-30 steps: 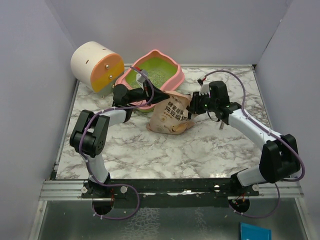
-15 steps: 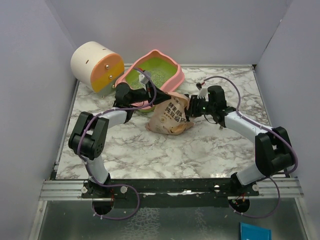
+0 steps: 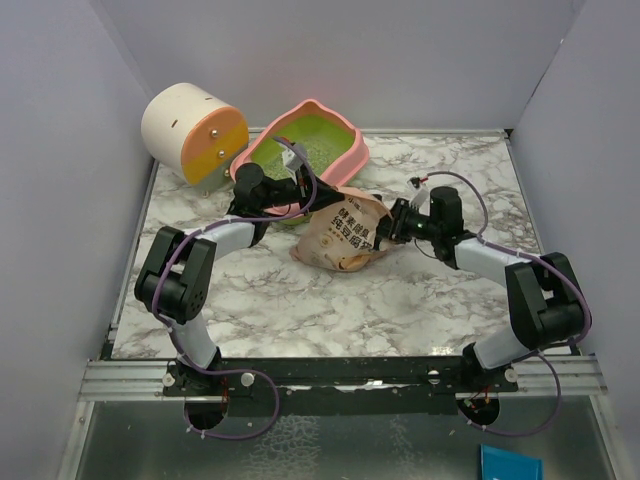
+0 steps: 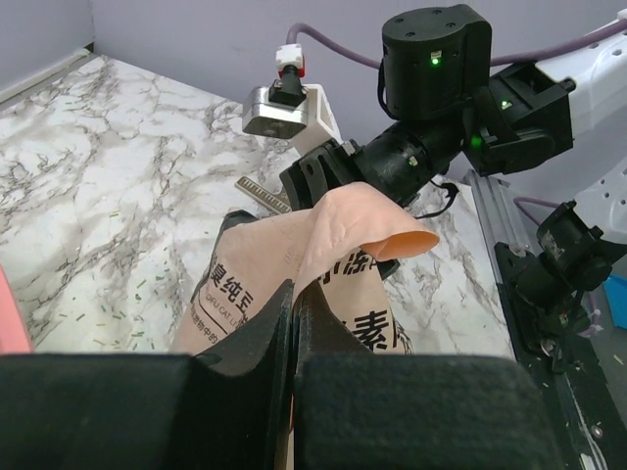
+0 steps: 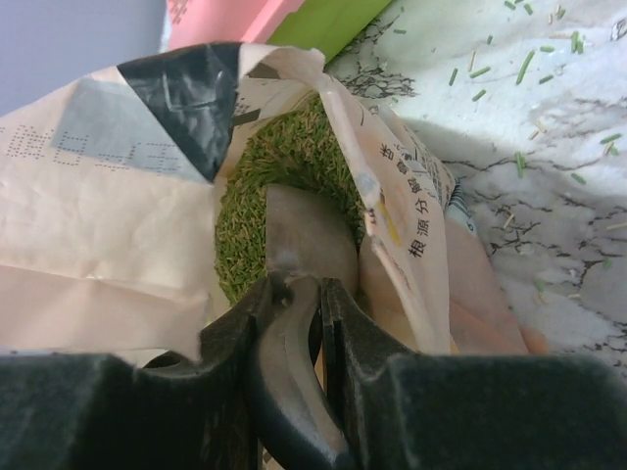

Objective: Fill the litter box with clean litter

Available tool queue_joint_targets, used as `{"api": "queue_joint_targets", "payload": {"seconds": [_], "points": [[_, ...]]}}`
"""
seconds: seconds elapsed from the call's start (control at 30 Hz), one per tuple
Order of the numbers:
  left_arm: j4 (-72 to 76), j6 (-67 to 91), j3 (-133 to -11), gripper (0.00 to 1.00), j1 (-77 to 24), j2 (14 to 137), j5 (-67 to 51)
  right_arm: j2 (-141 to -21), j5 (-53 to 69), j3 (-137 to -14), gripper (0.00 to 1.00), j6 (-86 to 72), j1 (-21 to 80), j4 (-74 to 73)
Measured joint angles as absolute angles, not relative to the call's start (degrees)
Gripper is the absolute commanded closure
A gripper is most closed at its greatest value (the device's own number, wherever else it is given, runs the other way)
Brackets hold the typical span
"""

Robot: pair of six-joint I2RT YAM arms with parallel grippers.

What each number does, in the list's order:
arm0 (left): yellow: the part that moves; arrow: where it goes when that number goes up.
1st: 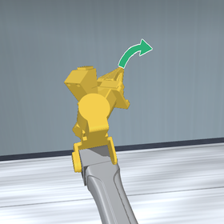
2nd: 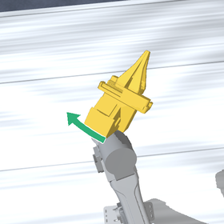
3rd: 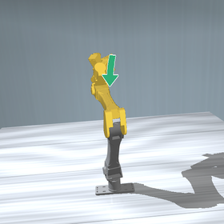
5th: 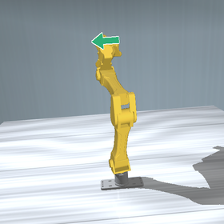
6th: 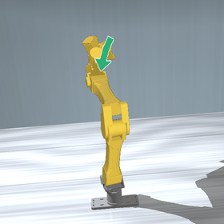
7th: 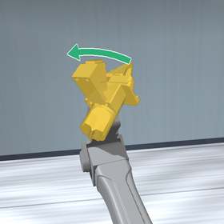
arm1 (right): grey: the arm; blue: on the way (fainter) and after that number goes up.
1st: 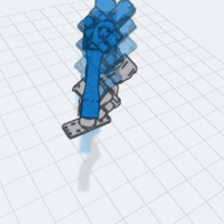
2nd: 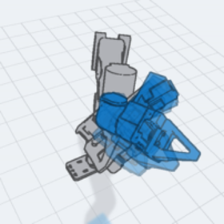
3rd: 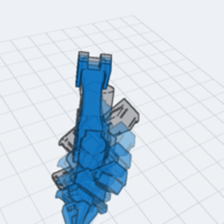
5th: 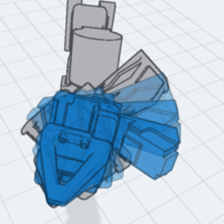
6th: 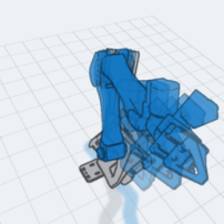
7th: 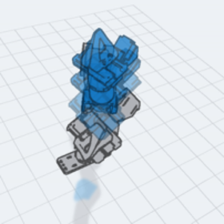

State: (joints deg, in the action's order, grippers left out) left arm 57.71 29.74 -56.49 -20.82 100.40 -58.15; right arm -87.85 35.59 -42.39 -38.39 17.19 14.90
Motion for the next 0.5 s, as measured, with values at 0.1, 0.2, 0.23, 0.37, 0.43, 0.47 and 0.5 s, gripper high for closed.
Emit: {"api": "queue_joint_targets", "payload": {"seconds": [0.1, 0.2, 0.23, 0.37, 0.43, 0.47, 0.5], "points": [[57.1, 29.0, -56.5, 1.0, -20.9, 100.4, -57.8, -88.0, 38.5, -39.7, 0.99, -42.9, 15.5, 19.7], [56.7, 28.6, -56.5, 1.0, -20.9, 100.3, -57.5, -88.5, 41.3, -37.7, 0.99, -46.9, 14.2, 24.4], [56.5, 28.5, -56.5, 1.0, -20.9, 100.3, -57.4, -88.7, 42.0, -37.2, 0.99, -48.0, 13.9, 25.7], [55.8, 28.1, -56.5, 1.0, -20.9, 100.2, -57.1, -89.3, 44.6, -34.4, 0.99, -52.8, 12.8, 32.6], [55.5, 28.0, -56.5, 1.0, -20.9, 100.1, -57.1, -89.6, 45.7, -32.5, 0.99, -55.8, 11.9, 36.9], [55.3, 27.9, -56.5, 1.0, -20.9, 99.9, -57.1, -90.0, 46.2, -31.5, 0.99, -57.3, 11.2, 39.3], [55.1, 27.8, -56.5, 1.0, -20.9, 99.7, -57.1, -90.3, 46.8, -30.6, 0.99, -58.8, 10.6, 41.3]]}}
